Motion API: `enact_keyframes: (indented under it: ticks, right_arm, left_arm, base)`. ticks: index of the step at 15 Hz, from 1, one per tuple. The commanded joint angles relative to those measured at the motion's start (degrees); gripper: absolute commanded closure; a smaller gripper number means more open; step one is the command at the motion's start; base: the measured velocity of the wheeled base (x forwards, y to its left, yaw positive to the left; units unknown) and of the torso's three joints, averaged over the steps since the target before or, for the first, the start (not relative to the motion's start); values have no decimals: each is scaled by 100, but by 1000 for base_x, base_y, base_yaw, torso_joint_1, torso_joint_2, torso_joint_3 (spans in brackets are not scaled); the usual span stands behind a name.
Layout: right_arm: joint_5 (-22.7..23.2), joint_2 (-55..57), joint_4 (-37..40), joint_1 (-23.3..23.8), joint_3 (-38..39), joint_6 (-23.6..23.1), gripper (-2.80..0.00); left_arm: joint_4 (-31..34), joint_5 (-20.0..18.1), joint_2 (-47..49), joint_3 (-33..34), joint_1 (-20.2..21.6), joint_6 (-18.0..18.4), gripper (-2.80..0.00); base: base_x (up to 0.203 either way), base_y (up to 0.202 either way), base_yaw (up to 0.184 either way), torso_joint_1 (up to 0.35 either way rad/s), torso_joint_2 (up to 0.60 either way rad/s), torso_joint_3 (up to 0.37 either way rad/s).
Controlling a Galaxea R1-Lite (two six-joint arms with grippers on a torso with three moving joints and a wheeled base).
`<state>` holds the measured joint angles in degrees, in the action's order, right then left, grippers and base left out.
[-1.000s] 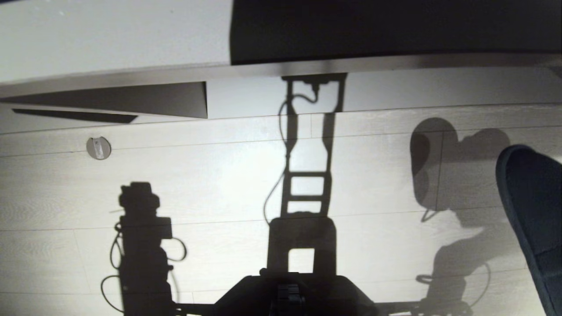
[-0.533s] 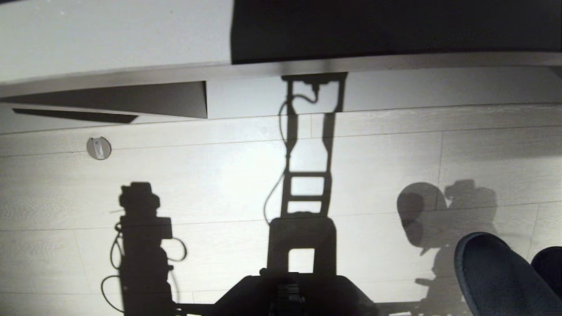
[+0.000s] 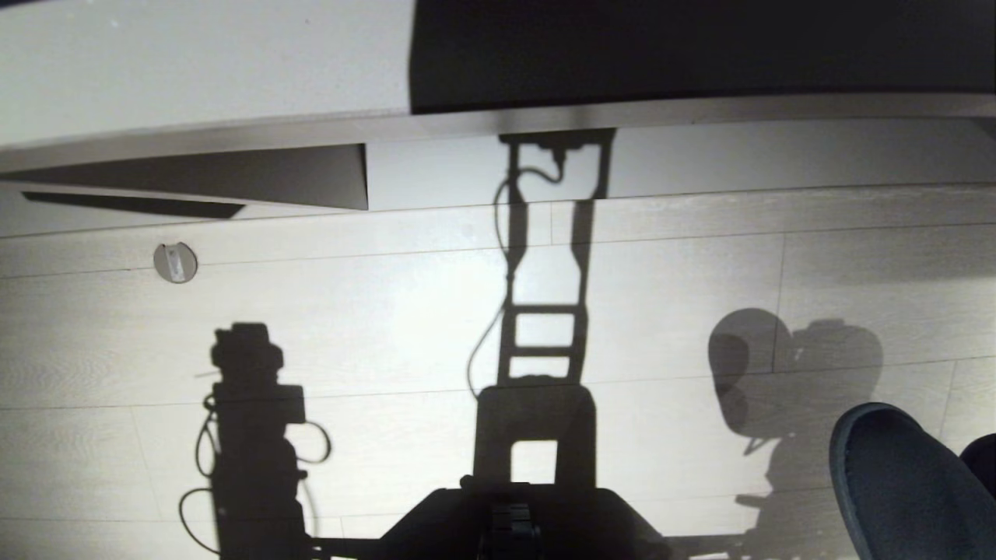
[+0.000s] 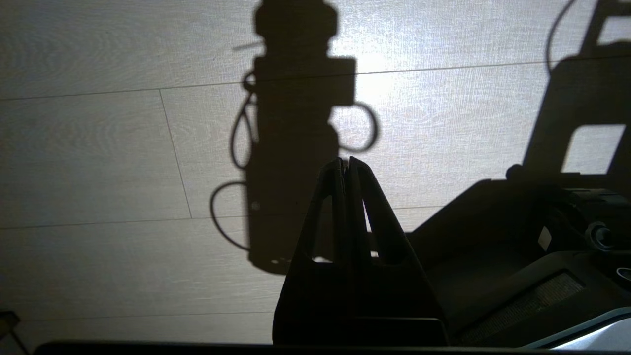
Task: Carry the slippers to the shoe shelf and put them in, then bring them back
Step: Place the slippers on the floor
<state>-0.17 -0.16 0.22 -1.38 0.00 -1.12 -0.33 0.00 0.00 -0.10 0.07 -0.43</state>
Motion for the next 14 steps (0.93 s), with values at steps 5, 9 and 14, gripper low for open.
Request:
enact_keyframes:
  ticks: [5, 9, 14]
  right_arm:
    - [0, 16, 22, -3, 9, -2, 0]
    - [0, 16, 22, -3, 9, -2, 0]
    - [0, 16, 13, -3, 9, -2, 0]
  left_arm:
    - [-2, 0, 0, 1, 1, -1, 0]
    - [-2, 0, 9, 1, 1, -10, 0]
    - [-2, 0, 8, 1, 1, -10, 0]
  base:
    - [0, 0, 0, 0, 0, 0]
    - [0, 0, 0, 0, 0, 0]
    - [0, 0, 0, 0, 3, 26]
